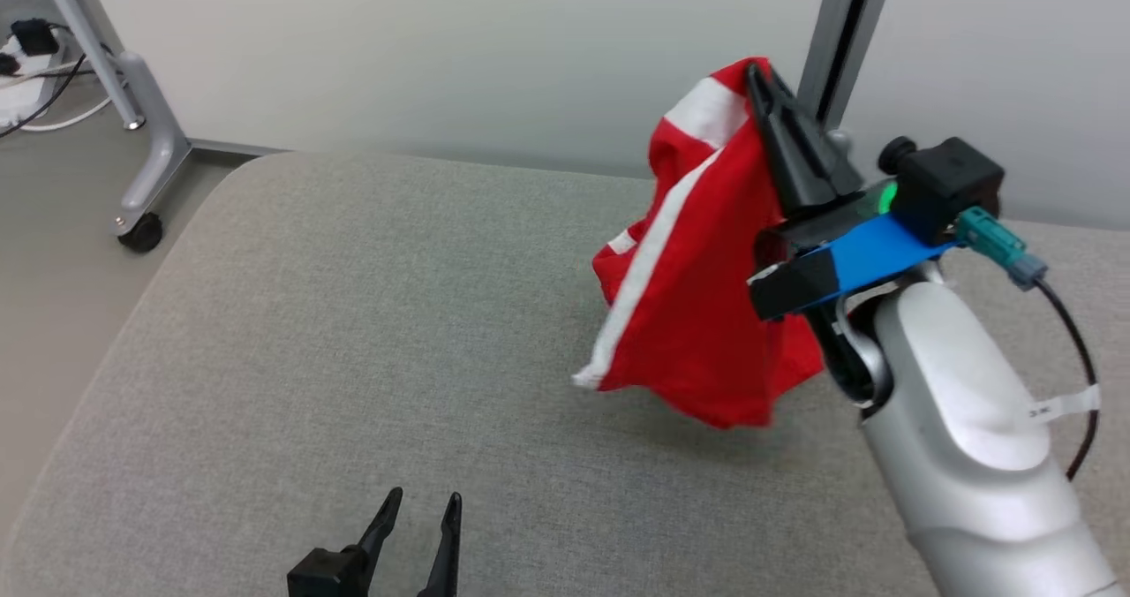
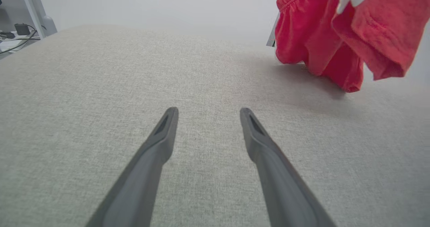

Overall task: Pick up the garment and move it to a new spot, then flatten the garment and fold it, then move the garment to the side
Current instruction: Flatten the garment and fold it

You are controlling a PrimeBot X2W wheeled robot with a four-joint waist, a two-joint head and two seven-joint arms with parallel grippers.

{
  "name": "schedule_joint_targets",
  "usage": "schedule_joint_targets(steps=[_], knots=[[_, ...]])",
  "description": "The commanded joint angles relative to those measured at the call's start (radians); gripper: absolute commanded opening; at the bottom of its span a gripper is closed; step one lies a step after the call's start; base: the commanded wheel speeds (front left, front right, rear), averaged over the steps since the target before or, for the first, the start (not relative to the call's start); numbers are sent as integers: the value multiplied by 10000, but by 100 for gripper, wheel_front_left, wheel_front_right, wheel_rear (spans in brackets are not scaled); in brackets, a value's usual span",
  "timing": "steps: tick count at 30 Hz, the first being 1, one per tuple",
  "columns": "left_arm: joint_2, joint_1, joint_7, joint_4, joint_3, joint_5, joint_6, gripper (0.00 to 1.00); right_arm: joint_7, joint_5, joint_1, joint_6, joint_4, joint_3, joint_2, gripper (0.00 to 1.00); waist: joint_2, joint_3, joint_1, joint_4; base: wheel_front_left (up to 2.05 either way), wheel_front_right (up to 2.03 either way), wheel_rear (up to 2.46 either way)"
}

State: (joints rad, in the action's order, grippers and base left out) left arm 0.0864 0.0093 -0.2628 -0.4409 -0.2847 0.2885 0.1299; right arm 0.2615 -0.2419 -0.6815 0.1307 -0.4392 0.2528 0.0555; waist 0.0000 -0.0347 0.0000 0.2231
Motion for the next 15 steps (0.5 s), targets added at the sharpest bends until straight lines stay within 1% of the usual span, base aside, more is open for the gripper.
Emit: schedule_joint_targets(steps=[1,3,6,10,13,14,15], knots=[[-50,137,-25,64,-49,-90,12,100,46,320,-5,0,230,-528,466,0,0,250,0,-312,0,0,0],[-79,215,-25,93,-201,-88,12,100,-79,371,-367,2,322,-419,758,0,0,243,0,-345,0,0,0],[-84,225,-25,120,-343,-52,12,100,-422,226,-647,2,300,283,933,0,0,150,0,-287,0,0,0],[-17,127,-25,104,-527,48,12,100,-740,-55,-775,2,-329,1687,665,0,0,-29,0,-67,0,0,0],[45,-48,-25,78,-632,137,12,100,-778,-281,-516,2,-1229,2748,333,0,0,-195,0,176,0,0,0],[83,-95,-25,76,-662,175,12,100,-844,-429,-349,0,-1638,3039,234,5,0,-237,0,250,0,0,0],[123,-129,-25,61,-662,196,12,100,-960,-556,-190,0,-2050,3429,164,37,0,-269,0,321,0,0,0]])
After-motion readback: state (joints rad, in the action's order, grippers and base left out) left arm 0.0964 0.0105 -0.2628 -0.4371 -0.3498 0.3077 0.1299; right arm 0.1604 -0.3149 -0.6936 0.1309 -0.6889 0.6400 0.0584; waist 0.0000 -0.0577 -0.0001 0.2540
